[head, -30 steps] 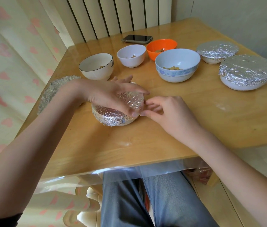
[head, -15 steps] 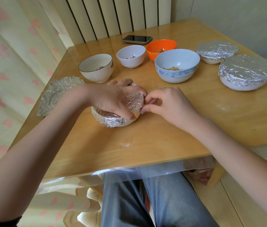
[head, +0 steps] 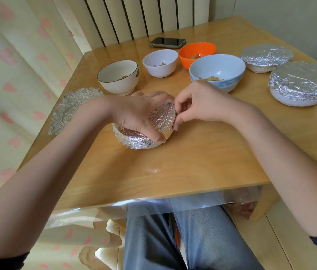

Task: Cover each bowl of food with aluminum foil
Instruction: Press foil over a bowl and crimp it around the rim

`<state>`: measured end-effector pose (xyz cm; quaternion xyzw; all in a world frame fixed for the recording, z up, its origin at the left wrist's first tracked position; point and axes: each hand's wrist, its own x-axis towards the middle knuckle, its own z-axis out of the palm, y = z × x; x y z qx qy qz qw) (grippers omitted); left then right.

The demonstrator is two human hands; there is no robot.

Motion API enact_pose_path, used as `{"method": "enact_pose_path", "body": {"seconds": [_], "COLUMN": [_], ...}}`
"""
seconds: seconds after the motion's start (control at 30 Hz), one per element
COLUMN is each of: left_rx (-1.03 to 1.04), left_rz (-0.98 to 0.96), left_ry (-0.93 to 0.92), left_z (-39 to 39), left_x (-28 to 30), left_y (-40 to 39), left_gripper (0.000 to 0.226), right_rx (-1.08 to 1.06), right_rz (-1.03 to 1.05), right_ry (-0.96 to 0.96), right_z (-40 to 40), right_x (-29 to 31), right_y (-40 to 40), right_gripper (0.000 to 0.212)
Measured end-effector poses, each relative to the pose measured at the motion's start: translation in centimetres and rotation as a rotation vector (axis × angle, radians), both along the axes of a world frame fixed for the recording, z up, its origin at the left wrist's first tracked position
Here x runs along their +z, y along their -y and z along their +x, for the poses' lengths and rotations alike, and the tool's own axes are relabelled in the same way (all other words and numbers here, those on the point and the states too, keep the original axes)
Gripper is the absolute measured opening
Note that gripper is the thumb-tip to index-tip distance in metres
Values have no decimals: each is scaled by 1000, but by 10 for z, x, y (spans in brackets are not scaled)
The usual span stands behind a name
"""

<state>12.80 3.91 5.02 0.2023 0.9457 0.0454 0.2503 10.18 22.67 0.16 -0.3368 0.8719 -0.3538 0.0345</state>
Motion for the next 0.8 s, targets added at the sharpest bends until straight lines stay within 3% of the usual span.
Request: {"method": "enact_pose_path", "body": {"seconds": [0.4,0.63,0.8], "left_rx": [54,218,121], "left_rz": [-85,-115,-225], "left_ry": [-28,58,77], "left_z": [-1,4,7], "left_x": [4,17,28], "left_y": [-6,-8,0], "left_gripper": [101,109,126], "right_rx": [-94,-255,-278], "right_rz": [12,90,164], "right_ry": [4,-51,-75], "right_z": [4,42,72], "right_x": [-12,-15,-15], "right_y": [-4,-17,2], "right_gripper": [32,37,41]}}
